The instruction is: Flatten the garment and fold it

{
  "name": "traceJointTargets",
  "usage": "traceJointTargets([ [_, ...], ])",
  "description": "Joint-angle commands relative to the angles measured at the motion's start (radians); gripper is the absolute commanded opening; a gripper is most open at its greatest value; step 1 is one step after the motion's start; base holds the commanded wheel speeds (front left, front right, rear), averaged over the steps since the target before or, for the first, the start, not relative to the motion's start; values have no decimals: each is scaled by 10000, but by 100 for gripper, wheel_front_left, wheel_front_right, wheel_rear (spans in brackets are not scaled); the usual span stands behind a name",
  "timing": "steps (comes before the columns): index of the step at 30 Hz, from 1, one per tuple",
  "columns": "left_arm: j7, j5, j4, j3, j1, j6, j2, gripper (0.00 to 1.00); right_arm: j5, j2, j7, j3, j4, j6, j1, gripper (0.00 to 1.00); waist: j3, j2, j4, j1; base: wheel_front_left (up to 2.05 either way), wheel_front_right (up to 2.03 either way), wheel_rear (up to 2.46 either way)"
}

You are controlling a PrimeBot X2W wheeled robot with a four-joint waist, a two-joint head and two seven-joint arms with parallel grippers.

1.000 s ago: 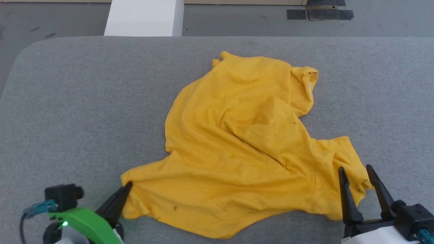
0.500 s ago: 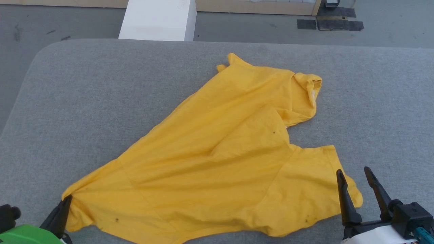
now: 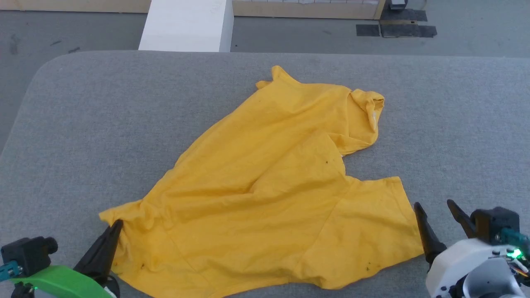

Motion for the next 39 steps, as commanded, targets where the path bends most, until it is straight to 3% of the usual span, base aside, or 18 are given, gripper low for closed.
traceJointTargets([
  [1,-31,109,-182,-41,-217,-55,-21,0,128,-5,617,-110,-73,-13,-240,100,87,-1,-49,0,0,0,0],
  [6,45,240,-635,-125,-313,-15,58,0,253,-5,2983,-22,-274,-13,-654,100,355,-1,-49,0,0,0,0],
  [16,146,193,-587,-333,-623,-165,51,0,163,-5,5558,19,-118,-13,-909,100,736,-1,386,0,0,0,0],
  [25,150,103,-358,-438,-827,-285,24,0,-60,-5,6154,189,301,-13,-1102,100,873,-1,619,0,0,0,0],
  [26,156,86,-325,-465,-857,-303,12,0,-71,-5,6117,203,401,-13,-1116,56,873,-1,626,0,0,0,0],
  [27,160,58,-297,-486,-879,-322,-5,0,-36,-5,6064,169,466,-13,-1128,33,869,-1,628,0,0,0,0],
  [28,167,15,-256,-507,-900,-343,-27,0,14,-5,5967,101,523,-13,-1144,0,857,-1,621,0,0,0,0],
  [33,143,-223,-94,-516,-839,-415,-105,0,738,-5,5279,-621,529,-13,-1221,0,736,-1,477,0,0,0,0],
  [39,-61,-750,-319,-366,-717,-565,-265,0,2451,-5,3847,-1680,464,-13,-1505,0,440,-1,150,0,0,0,0],
])
